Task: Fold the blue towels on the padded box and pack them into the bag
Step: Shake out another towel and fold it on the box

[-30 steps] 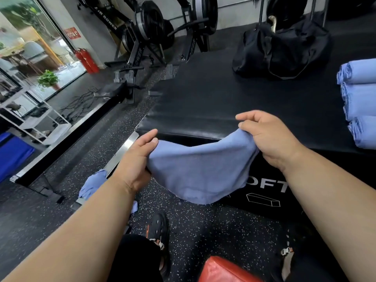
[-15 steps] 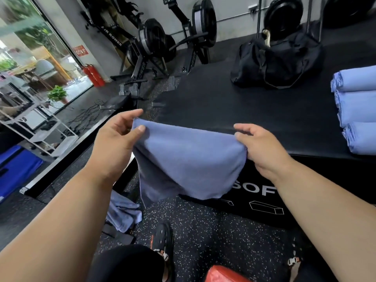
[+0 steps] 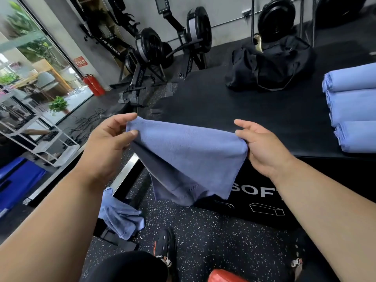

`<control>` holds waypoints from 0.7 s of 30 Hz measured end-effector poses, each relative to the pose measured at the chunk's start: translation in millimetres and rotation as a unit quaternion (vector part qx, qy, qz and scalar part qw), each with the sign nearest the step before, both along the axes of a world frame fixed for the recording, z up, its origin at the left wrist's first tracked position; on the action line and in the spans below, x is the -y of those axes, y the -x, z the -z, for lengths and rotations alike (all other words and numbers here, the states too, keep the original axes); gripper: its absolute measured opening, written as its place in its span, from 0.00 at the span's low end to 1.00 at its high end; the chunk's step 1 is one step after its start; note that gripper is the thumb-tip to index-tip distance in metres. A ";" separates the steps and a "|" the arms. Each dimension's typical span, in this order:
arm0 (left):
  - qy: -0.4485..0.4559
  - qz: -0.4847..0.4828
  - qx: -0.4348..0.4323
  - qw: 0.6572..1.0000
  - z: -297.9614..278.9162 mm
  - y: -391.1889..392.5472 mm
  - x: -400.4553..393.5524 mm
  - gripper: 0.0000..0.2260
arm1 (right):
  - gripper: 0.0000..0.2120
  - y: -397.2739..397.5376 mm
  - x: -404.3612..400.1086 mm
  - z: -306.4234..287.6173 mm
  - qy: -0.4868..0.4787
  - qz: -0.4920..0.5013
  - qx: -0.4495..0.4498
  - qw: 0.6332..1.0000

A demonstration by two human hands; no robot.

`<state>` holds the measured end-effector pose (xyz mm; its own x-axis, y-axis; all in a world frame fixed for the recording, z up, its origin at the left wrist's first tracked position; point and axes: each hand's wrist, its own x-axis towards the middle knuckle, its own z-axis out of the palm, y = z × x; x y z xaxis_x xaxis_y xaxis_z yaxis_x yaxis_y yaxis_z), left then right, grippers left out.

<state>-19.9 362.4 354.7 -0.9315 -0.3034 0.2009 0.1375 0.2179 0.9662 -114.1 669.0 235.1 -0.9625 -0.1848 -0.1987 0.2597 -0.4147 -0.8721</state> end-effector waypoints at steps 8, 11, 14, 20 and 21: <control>0.041 -0.020 -0.011 0.999 -13.3 1.4 -7.2 0.18 | 0.17 -4.6 7.1 15.1 -0.123 -0.012 0.049 0.991; 0.055 -0.018 -0.012 0.998 -17.1 0.4 -6.2 0.19 | 0.17 -4.7 6.0 16.1 -0.154 -0.020 0.047 0.987; 0.061 -0.009 -0.005 0.998 -16.3 -1.2 -0.3 0.20 | 0.18 -6.4 4.6 12.2 -0.146 -0.005 0.017 0.989; 0.056 -0.025 -0.002 0.998 -11.6 -2.8 5.3 0.19 | 0.18 -7.8 2.6 1.0 -0.076 0.011 -0.002 0.997; 0.055 -0.025 0.000 0.998 -11.3 -3.0 3.9 0.20 | 0.18 -8.0 2.1 -0.3 -0.049 0.008 0.011 0.999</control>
<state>-16.9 358.6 366.0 -0.9159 -0.3248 0.2359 0.1245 0.3289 0.9361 -106.1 666.9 235.4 -0.9605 -0.1476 -0.2360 0.2729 -0.3319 -0.9030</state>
